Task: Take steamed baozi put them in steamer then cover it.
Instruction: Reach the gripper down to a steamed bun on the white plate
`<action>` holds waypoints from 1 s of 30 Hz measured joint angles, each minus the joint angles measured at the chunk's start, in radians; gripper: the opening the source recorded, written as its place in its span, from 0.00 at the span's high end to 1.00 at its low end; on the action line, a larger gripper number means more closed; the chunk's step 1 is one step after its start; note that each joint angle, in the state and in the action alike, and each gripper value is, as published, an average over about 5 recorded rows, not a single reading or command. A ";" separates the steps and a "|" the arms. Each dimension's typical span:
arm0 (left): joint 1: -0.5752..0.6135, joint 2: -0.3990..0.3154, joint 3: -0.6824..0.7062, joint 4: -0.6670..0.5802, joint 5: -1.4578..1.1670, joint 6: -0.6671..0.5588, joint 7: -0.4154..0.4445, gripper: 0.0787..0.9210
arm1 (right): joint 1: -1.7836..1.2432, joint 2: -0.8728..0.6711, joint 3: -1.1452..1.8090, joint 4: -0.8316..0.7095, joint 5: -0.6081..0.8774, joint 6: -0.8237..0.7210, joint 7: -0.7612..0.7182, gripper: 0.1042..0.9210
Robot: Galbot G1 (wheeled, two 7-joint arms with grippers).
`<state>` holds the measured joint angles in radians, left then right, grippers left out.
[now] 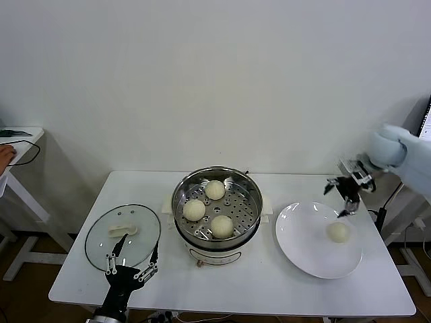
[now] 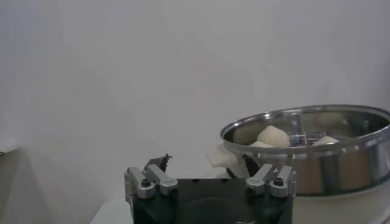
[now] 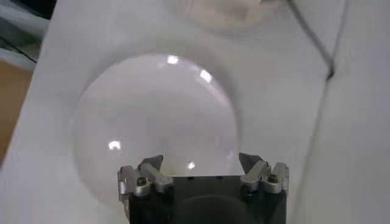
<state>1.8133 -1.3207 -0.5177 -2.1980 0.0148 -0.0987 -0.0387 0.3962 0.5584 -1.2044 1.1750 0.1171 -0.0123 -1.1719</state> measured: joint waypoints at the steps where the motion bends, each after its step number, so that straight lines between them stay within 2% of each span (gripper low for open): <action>1: 0.002 0.000 -0.001 0.000 0.000 0.000 0.000 0.12 | -0.018 -0.001 0.010 -0.010 -0.005 -0.003 0.003 0.12; 18: 0.013 -0.003 -0.015 0.005 0.003 -0.004 0.000 0.12 | -0.251 0.039 0.164 -0.150 -0.088 -0.022 0.059 0.12; 30: 0.016 -0.003 -0.021 0.001 0.003 0.000 0.002 0.12 | -0.306 0.070 0.207 -0.189 -0.113 -0.027 0.082 0.14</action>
<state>1.8288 -1.3240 -0.5388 -2.1965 0.0179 -0.0988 -0.0363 0.0905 0.6288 -0.9976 0.9858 0.0043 -0.0390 -1.0895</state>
